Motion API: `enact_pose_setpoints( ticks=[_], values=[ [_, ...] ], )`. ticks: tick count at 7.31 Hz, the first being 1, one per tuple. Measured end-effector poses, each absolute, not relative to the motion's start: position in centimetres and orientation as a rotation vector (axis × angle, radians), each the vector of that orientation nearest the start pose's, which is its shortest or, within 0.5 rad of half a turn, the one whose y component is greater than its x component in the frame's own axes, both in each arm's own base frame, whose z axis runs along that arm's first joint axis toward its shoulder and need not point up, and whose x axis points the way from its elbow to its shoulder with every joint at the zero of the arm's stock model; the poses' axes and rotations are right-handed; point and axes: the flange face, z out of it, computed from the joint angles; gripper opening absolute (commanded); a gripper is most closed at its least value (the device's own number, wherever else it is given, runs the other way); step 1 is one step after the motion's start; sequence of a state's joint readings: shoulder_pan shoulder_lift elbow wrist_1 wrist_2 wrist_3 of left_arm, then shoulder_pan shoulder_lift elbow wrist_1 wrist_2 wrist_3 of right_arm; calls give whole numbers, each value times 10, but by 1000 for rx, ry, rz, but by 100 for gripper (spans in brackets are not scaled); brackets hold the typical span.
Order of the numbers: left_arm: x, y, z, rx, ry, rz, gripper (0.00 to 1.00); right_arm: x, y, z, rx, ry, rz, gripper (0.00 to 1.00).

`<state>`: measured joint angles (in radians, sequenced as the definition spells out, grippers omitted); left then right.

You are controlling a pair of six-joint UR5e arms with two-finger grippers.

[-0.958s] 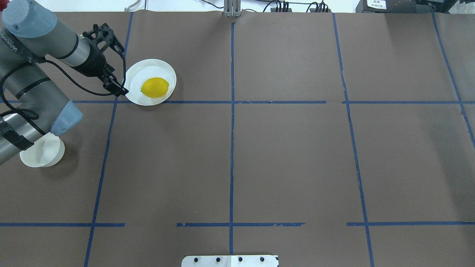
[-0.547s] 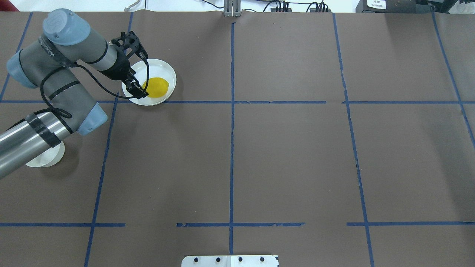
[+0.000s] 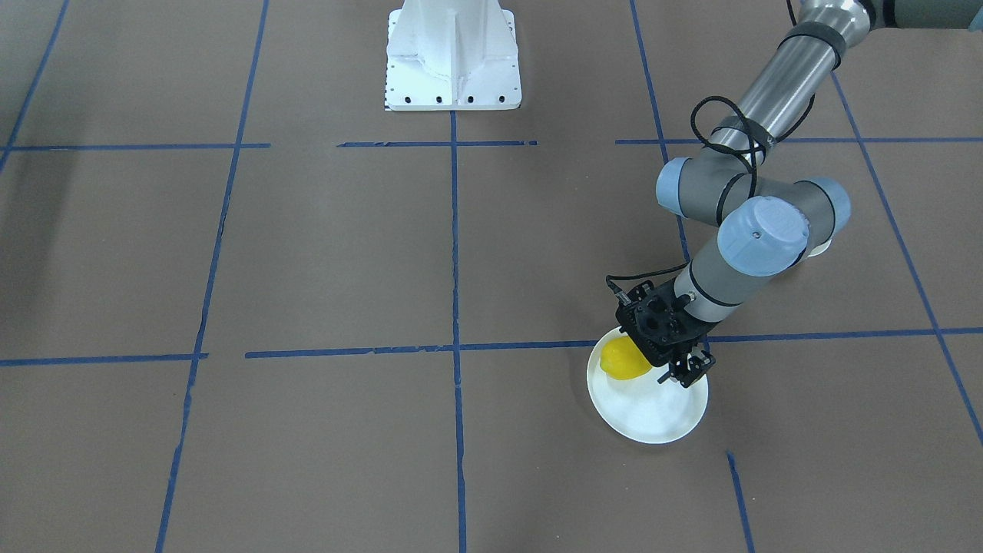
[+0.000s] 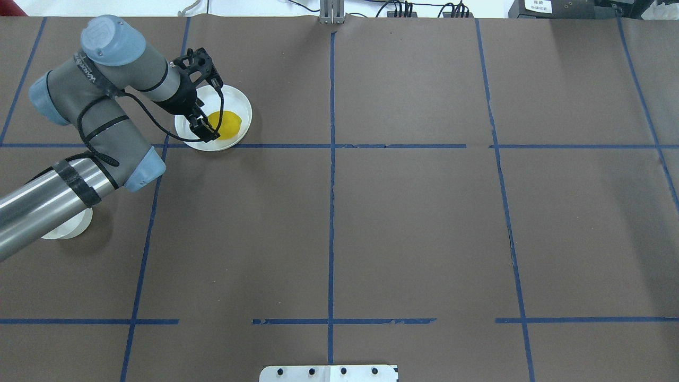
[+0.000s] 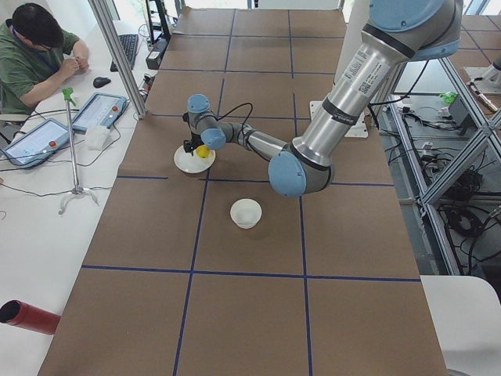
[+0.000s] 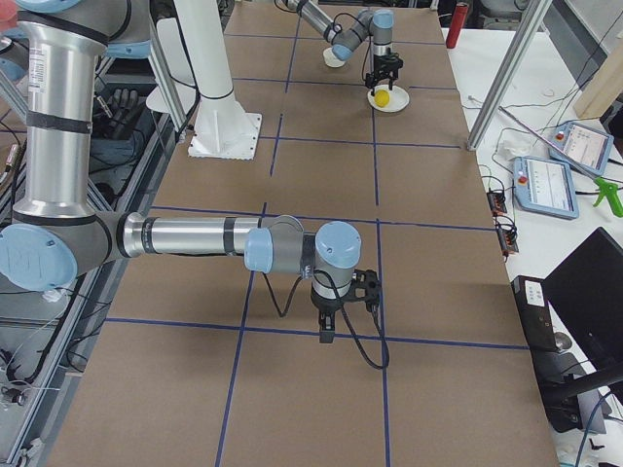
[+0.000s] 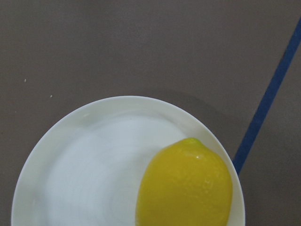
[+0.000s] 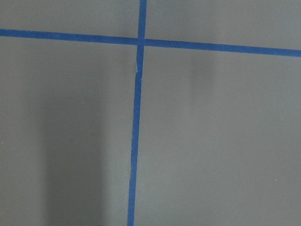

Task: Move lemon from plate to bowl
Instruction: 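Lower the left gripper and close it around the lemon, then lift the lemon with the left gripper and carry it toward the bowl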

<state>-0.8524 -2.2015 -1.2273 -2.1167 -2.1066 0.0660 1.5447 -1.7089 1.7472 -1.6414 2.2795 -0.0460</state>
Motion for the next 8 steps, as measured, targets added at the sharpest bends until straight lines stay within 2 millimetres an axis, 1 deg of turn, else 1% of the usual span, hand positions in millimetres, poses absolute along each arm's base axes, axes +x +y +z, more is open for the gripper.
enact_pose_setpoints(
  ticks=[1, 2, 3, 4, 5, 6, 7, 8],
  values=[
    [441, -623, 378, 631, 765, 949, 65, 57, -432, 647, -24, -709, -58, 100],
    [444, -623, 378, 629, 765, 952, 38, 57, -432, 647, -24, -709, -58, 100],
    [445, -623, 378, 627, 764, 952, 21, 57, -432, 647, -24, -709, -58, 100],
    [445, -623, 379, 622, 763, 952, 18, 57, -432, 647, -24, -709, -58, 100],
    [445, -623, 379, 617, 764, 951, 18, 57, -432, 647, -24, -709, -58, 100],
    [438, -628, 379, 615, 764, 940, 18, 57, -432, 647, -24, -709, -58, 100],
    [425, -636, 378, 604, 764, 917, 18, 57, -432, 647, -24, -709, -58, 100],
    [405, -647, 378, 577, 756, 882, 19, 57, -432, 647, -24, -709, -58, 100]
  ],
)
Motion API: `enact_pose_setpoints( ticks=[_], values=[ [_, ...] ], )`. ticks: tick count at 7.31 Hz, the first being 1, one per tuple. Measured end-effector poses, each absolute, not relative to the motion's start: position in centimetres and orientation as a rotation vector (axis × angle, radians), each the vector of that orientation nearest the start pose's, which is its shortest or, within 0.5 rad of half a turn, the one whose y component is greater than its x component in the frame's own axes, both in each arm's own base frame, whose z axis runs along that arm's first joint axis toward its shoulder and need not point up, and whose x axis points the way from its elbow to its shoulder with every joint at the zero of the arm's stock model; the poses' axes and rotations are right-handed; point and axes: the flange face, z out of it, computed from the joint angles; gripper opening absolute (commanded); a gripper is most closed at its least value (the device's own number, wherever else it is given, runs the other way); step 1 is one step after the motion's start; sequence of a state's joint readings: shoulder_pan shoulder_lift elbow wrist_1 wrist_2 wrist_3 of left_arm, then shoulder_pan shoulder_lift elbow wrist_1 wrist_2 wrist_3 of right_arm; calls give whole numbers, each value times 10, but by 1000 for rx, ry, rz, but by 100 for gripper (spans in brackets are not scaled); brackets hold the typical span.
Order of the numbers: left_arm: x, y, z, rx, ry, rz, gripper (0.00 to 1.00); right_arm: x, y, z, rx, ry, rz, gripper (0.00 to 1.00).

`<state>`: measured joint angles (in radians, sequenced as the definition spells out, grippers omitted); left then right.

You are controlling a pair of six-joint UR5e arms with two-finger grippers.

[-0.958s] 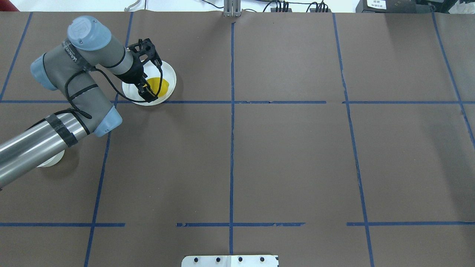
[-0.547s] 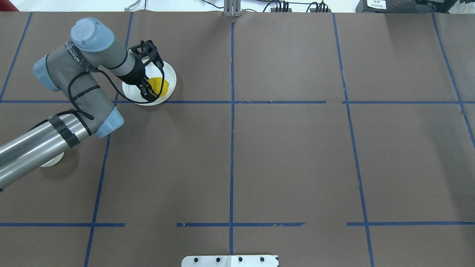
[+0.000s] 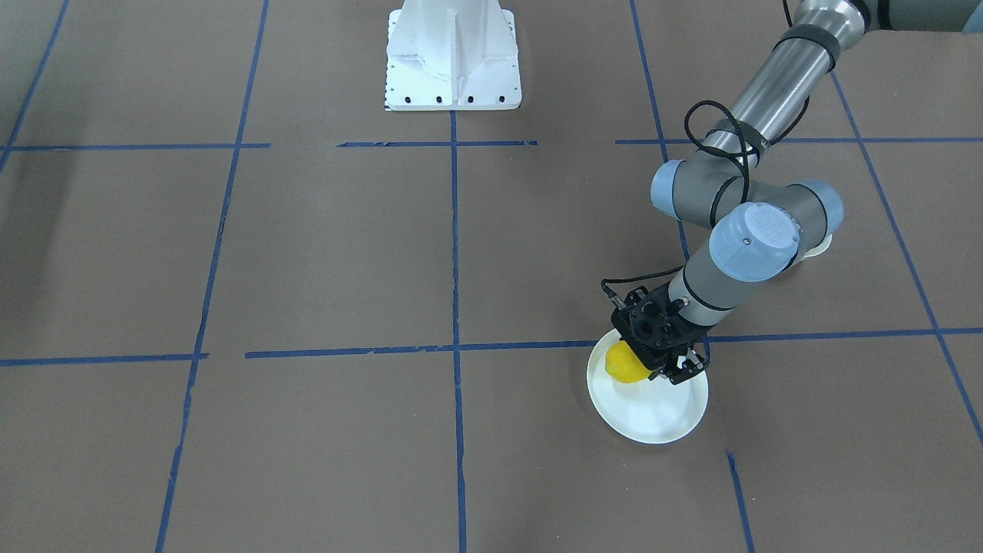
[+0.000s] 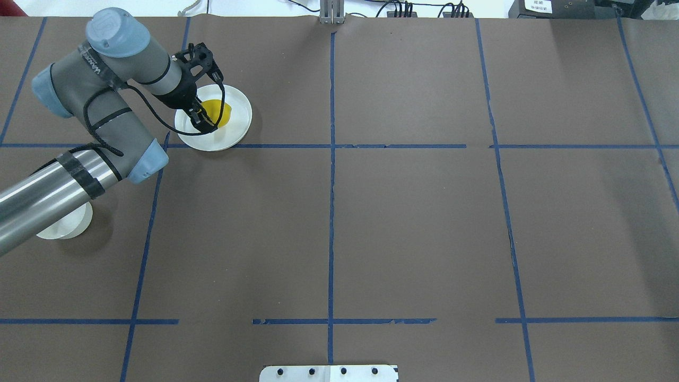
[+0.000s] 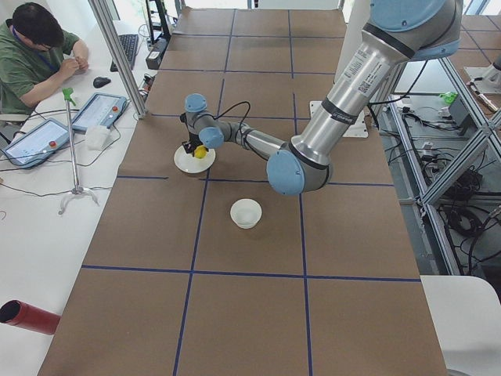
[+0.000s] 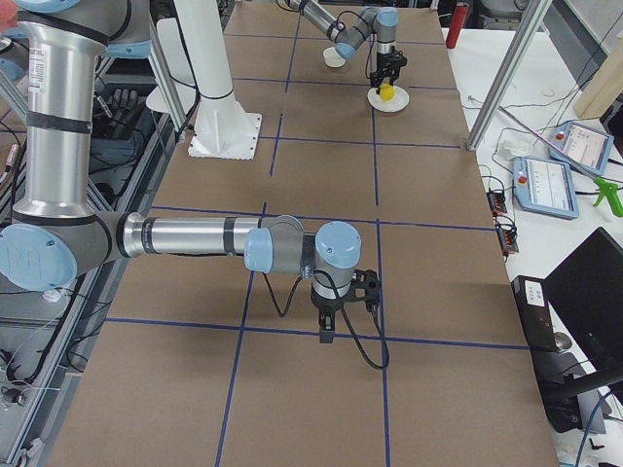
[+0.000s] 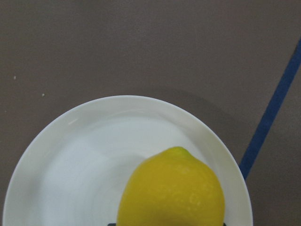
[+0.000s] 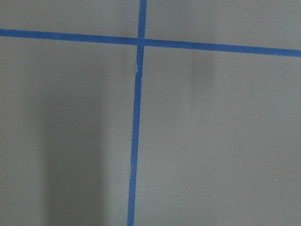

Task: Move lemon from plate to bowl
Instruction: 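Lift the lemon with the left gripper and carry it toward the bowl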

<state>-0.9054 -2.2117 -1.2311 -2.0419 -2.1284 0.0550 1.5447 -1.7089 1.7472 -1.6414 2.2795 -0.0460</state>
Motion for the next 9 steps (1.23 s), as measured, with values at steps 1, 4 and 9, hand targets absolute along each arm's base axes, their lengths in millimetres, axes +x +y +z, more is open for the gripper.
enact_pose_setpoints(
  ticks=[1, 4, 9],
  values=[
    [377, -660, 373, 536, 738, 825, 18, 57, -432, 647, -24, -709, -58, 100],
    [307, -668, 342, 348, 782, 544, 17, 57, -432, 647, -24, -709, -58, 100],
    [257, -628, 344, -26, 813, -33, 16, 57, -432, 647, -24, -709, -58, 100]
  ],
)
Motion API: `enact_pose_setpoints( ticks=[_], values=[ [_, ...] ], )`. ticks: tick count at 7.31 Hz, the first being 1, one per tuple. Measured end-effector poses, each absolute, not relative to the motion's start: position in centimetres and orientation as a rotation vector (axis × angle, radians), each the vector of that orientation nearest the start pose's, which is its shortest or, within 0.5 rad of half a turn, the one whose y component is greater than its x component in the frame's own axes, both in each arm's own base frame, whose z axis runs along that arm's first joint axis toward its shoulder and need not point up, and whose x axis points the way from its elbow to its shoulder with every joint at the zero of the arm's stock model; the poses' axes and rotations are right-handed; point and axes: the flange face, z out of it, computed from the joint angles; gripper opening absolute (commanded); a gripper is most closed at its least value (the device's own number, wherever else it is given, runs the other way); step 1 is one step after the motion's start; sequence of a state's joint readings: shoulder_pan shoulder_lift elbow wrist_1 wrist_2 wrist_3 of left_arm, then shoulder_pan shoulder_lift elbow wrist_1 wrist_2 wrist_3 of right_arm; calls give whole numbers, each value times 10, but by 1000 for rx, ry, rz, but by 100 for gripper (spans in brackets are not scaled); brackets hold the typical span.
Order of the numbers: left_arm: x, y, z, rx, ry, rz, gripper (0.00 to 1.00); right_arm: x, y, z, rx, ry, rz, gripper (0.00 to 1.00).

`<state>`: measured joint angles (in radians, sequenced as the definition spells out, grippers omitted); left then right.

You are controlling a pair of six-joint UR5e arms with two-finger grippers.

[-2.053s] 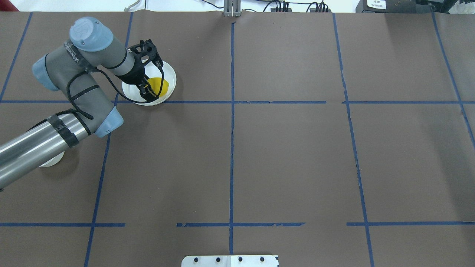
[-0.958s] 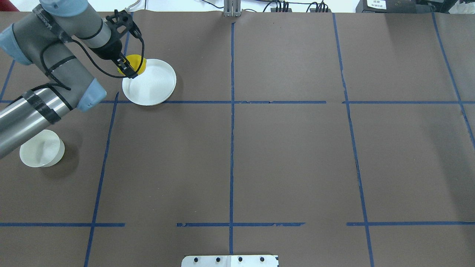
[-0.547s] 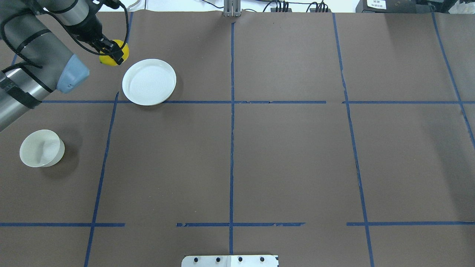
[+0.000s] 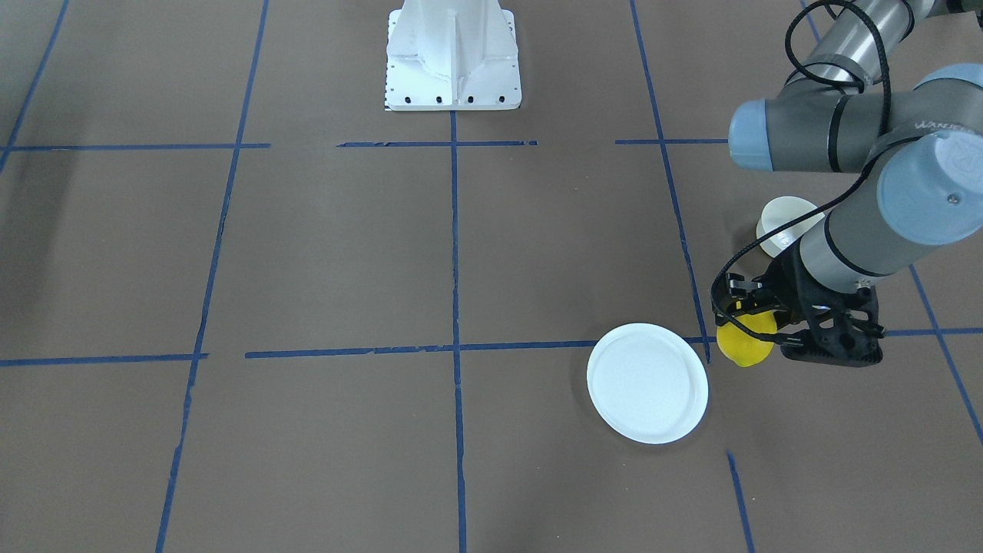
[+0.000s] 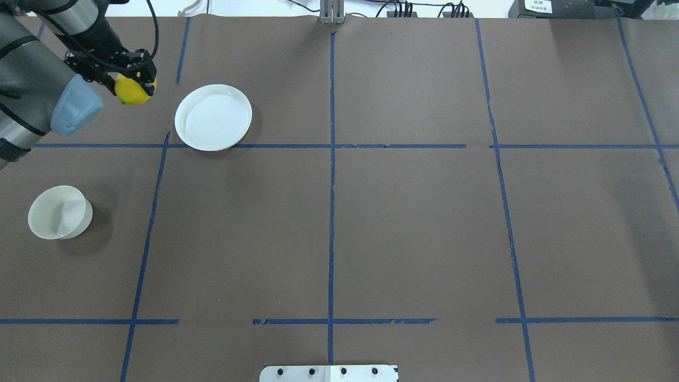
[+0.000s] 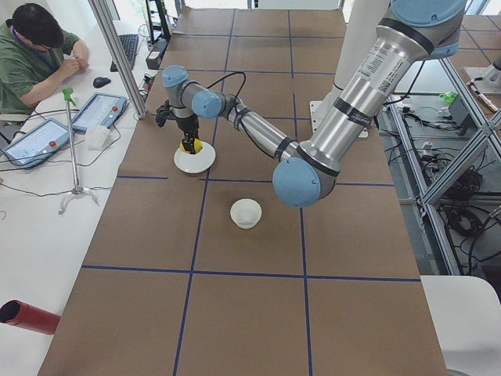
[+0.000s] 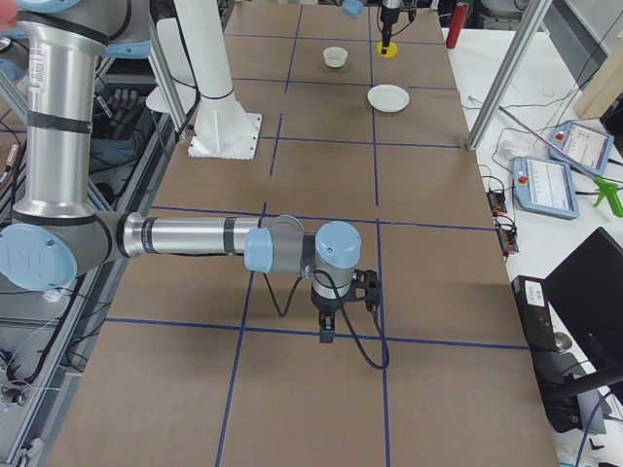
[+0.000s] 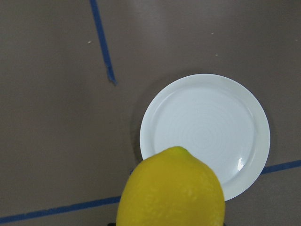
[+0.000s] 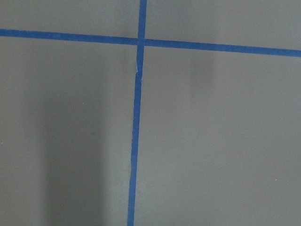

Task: Move lemon from plate to bowl
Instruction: 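Lift the lemon with the left gripper and carry it toward the bowl, then lower the lemon into the small white bowl with the left gripper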

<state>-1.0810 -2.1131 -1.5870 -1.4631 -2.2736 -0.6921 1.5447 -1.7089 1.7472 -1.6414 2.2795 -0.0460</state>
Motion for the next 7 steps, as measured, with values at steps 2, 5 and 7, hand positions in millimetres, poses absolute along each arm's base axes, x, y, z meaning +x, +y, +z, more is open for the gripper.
enact_pose_setpoints(
  ticks=[2, 5, 7],
  values=[
    [231, -593, 371, -92, 817, -160, 15, 57, -432, 647, -24, -709, -58, 100],
    [187, -511, 410, -75, 839, -171, 13, 57, -432, 647, -24, -709, -58, 100],
    [165, -467, 446, -38, 856, -165, 13, 57, -432, 647, -24, -709, -58, 100]
  ],
)
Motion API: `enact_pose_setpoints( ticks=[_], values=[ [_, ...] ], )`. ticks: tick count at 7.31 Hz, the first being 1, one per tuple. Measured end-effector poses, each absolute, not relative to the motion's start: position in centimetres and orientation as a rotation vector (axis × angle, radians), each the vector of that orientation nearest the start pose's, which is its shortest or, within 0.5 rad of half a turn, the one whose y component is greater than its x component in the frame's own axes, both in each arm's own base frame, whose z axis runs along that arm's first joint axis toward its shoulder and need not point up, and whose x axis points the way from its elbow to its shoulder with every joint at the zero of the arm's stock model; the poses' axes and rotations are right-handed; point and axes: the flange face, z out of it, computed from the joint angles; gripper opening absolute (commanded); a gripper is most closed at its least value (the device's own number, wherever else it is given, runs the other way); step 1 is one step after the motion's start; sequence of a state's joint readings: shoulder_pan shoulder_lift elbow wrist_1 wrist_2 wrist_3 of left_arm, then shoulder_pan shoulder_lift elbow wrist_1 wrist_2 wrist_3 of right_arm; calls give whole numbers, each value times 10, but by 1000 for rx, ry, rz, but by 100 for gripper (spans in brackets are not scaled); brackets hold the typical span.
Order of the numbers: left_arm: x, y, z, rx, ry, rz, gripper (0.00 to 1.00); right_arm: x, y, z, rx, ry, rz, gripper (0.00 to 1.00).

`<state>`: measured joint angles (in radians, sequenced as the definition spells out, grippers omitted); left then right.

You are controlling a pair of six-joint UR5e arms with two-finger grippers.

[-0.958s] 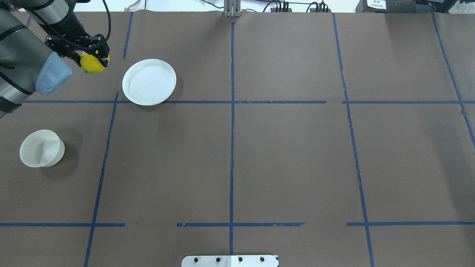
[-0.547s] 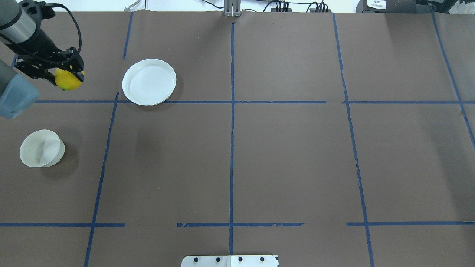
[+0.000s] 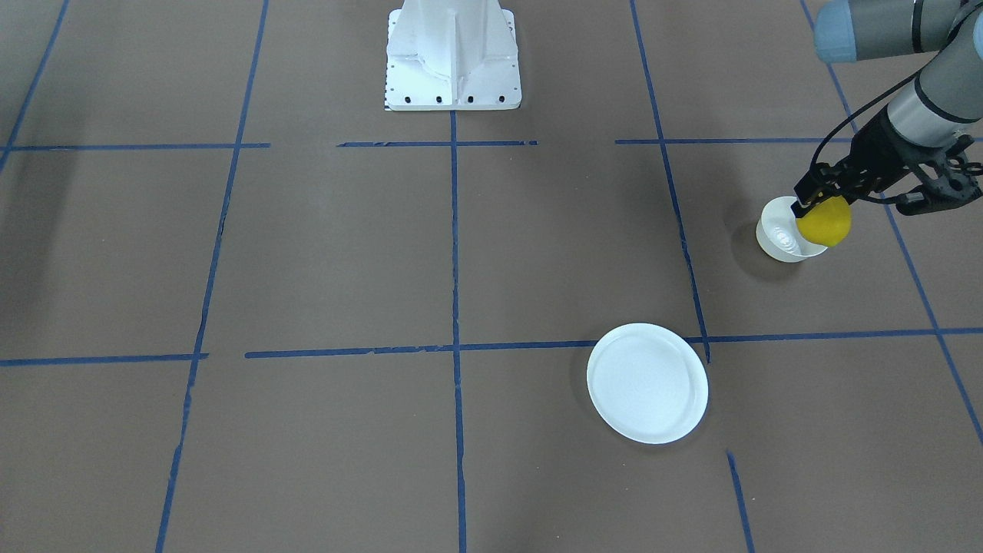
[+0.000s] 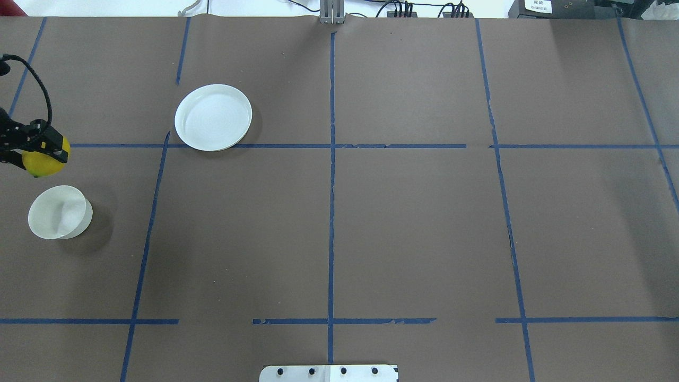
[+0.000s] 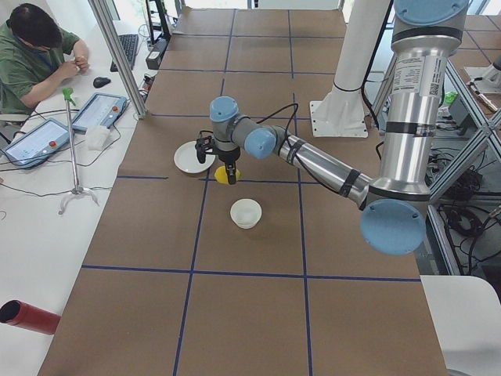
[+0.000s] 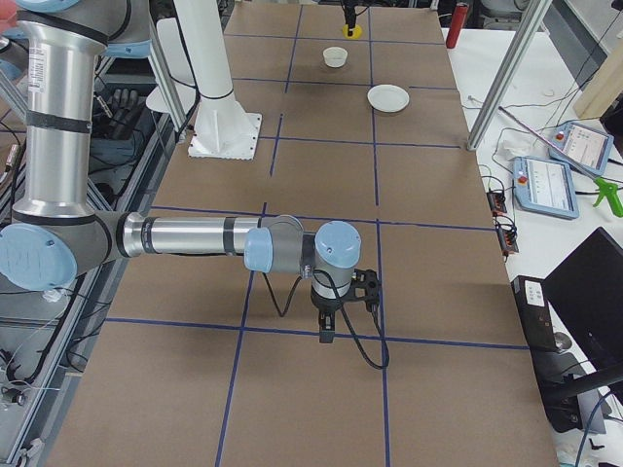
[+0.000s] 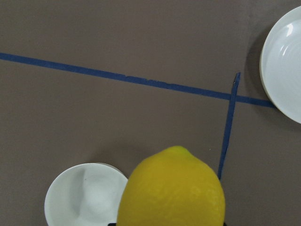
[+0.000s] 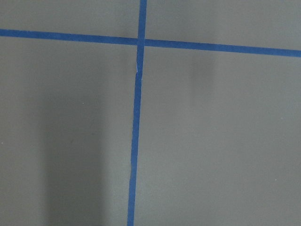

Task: Move lemon from plate to bowl
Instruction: 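Lower the lemon into the small white bowl with the left gripper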

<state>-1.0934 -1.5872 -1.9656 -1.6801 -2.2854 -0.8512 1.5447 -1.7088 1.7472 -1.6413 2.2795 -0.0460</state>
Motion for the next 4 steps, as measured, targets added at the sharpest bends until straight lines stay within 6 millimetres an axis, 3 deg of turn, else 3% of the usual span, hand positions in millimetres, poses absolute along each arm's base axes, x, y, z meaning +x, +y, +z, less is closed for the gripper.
enact_pose_setpoints(
  ticks=[2, 4],
  values=[
    [155, -445, 477, 1, 858, -216, 12, 57, -432, 647, -24, -709, -58, 100],
    [165, -434, 508, 20, 864, -245, 12, 57, -432, 647, -24, -709, -58, 100]
  ],
)
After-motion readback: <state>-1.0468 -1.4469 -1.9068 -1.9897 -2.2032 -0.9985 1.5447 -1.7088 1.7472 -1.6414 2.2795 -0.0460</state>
